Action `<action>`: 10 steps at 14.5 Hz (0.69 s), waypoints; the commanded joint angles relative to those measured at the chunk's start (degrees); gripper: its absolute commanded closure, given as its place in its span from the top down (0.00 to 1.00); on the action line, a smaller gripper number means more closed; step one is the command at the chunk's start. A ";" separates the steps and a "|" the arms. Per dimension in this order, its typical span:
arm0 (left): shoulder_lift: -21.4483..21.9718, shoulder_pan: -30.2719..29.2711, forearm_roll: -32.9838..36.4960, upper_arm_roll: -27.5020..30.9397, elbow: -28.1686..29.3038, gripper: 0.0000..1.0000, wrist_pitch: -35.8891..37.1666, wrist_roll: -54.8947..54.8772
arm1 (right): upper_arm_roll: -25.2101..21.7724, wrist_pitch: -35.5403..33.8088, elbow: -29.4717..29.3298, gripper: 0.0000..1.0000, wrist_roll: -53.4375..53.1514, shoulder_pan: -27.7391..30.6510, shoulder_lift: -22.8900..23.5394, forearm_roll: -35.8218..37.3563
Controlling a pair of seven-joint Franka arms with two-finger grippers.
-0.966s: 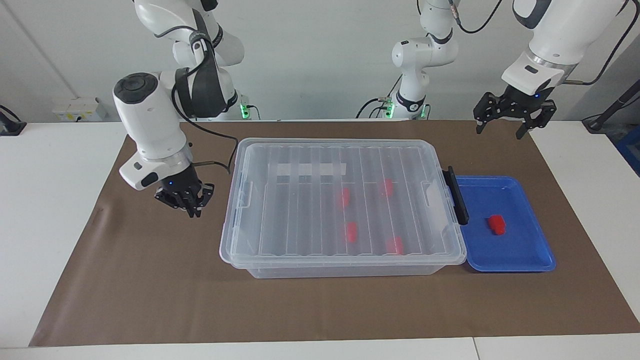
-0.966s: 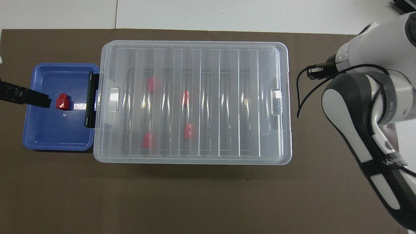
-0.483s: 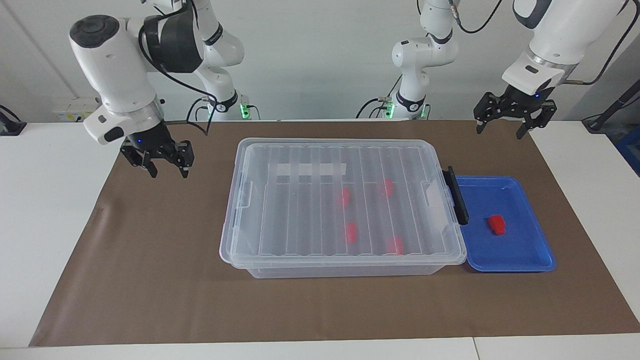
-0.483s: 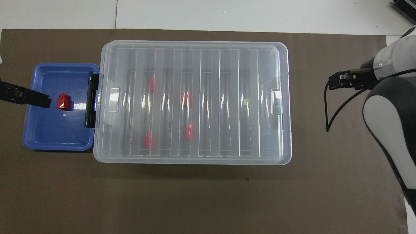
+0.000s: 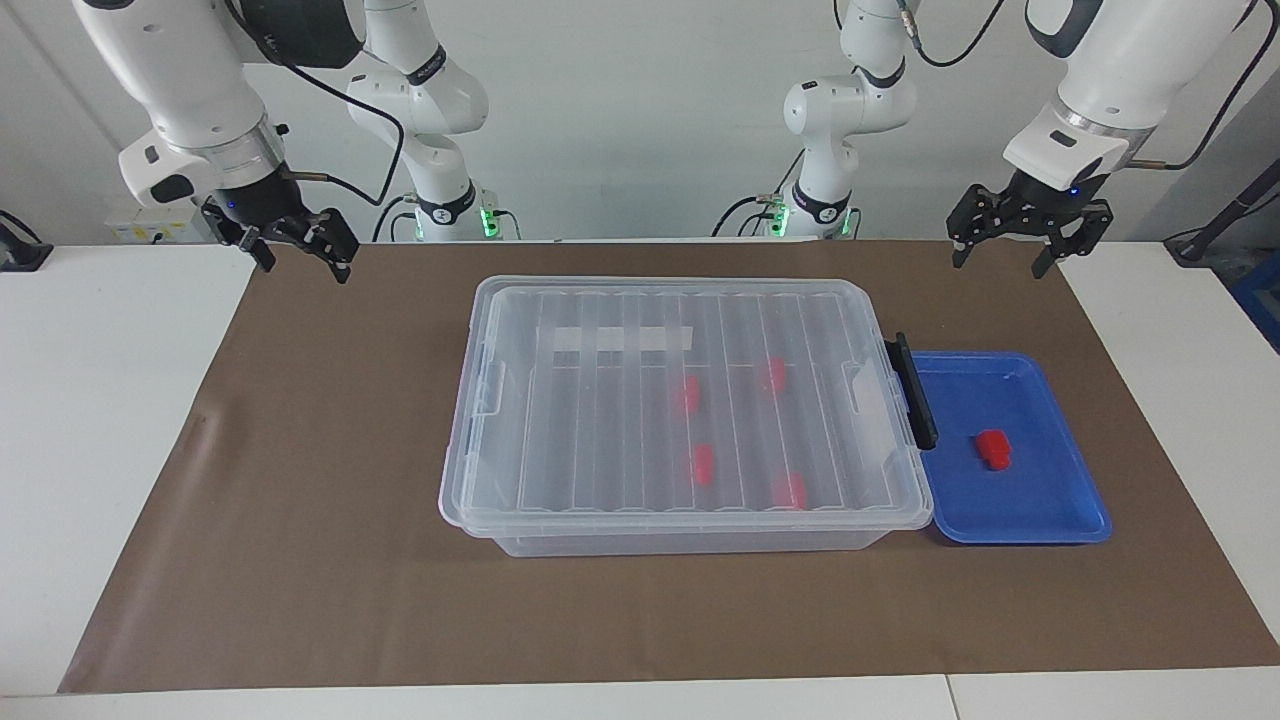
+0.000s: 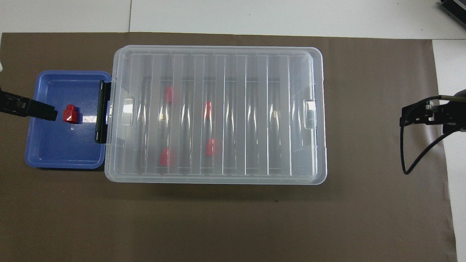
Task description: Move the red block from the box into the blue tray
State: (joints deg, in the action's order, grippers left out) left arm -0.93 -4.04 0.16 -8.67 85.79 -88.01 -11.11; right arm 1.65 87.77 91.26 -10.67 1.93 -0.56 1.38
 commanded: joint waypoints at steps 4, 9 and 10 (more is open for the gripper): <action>1.10 0.18 -0.16 0.15 1.05 1.00 -0.58 2.41 | 0.20 -0.67 0.33 1.00 2.05 1.06 -0.32 -0.77; 1.01 0.79 -0.16 0.06 0.87 1.00 -0.67 6.09 | -8.51 -0.41 0.85 1.00 2.49 -6.51 -0.40 -0.76; 1.01 0.79 -0.16 0.06 0.87 1.00 -0.67 6.10 | -7.72 -0.32 1.03 1.00 3.80 -5.89 -0.40 -0.76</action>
State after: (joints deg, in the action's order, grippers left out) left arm -0.92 -3.90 0.16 -9.00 85.79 -88.04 -6.50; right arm -6.52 87.53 91.48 -9.33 -4.62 -0.55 1.35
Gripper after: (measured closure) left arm 0.000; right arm 0.000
